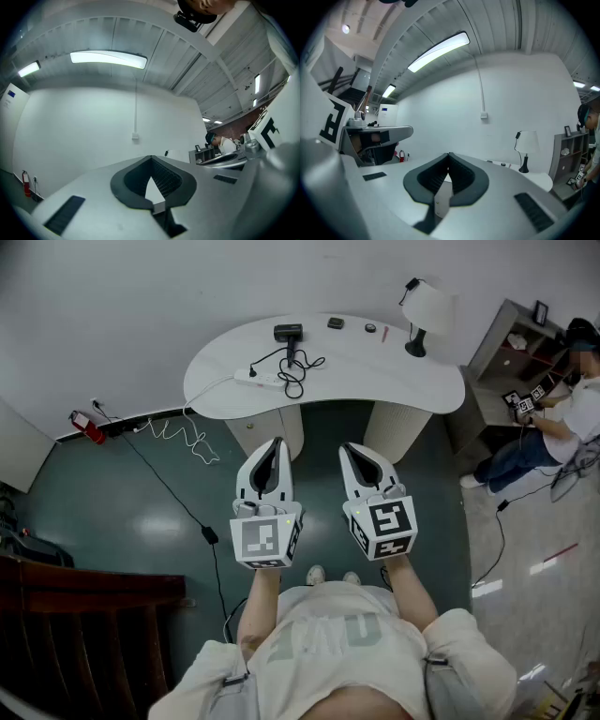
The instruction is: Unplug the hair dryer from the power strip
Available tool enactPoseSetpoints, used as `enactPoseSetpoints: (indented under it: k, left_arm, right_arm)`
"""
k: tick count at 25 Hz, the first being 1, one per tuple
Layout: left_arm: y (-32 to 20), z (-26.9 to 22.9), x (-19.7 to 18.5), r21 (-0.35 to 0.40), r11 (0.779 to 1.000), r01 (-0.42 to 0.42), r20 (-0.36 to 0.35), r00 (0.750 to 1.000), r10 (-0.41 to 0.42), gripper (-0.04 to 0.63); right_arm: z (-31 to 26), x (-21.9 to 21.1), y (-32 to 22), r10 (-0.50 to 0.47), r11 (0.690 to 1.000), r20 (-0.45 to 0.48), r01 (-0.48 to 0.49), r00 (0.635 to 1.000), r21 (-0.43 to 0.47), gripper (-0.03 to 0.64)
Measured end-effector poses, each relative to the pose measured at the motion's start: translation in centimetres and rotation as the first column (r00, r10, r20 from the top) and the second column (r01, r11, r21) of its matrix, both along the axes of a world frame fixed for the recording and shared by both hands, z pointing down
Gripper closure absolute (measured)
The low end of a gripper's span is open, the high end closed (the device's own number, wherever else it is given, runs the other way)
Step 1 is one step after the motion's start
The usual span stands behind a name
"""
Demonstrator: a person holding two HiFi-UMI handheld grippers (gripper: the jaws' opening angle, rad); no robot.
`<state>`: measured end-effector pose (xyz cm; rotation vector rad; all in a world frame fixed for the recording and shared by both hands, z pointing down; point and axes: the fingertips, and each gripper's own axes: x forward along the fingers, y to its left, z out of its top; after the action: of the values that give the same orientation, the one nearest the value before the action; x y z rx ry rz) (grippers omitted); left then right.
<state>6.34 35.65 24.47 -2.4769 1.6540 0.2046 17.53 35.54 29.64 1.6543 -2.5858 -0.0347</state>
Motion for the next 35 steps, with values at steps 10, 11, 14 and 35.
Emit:
enactPoseSetpoints:
  k: [10,11,14,35]
  left_arm:
    - [-1.8,-0.3,-3.2,0.017,1.0,-0.005,-0.002,1.0,0.005,0.583]
    - [-2.1,-0.4,-3.8,0.019,1.0,-0.005,-0.004,1.0,0.006,0.583]
    - [-3.3,-0.4,-5.3,0.022,1.0,-0.007,-0.022,1.0,0.007,0.583]
    - [-20.9,2.1,-7.9,0.035,0.996,0.083,-0.051,0.995,-0.081,0.583]
  right_arm:
    - [0.2,-3.1,-1.9,-0.007,1.0,-0.007,0.007,1.0,0.002,0.597]
    - [0.3,-3.5,-2.1,-0.008,1.0,-0.006,0.008,1.0,-0.001,0.597]
    - [0.5,-4.4,-2.6,-0.005,1.0,0.002,0.005,1.0,-0.005,0.597]
    - [2.8,-3.5,-21.1,-0.064,0.997,0.02,0.065,0.998,-0.034,0.595]
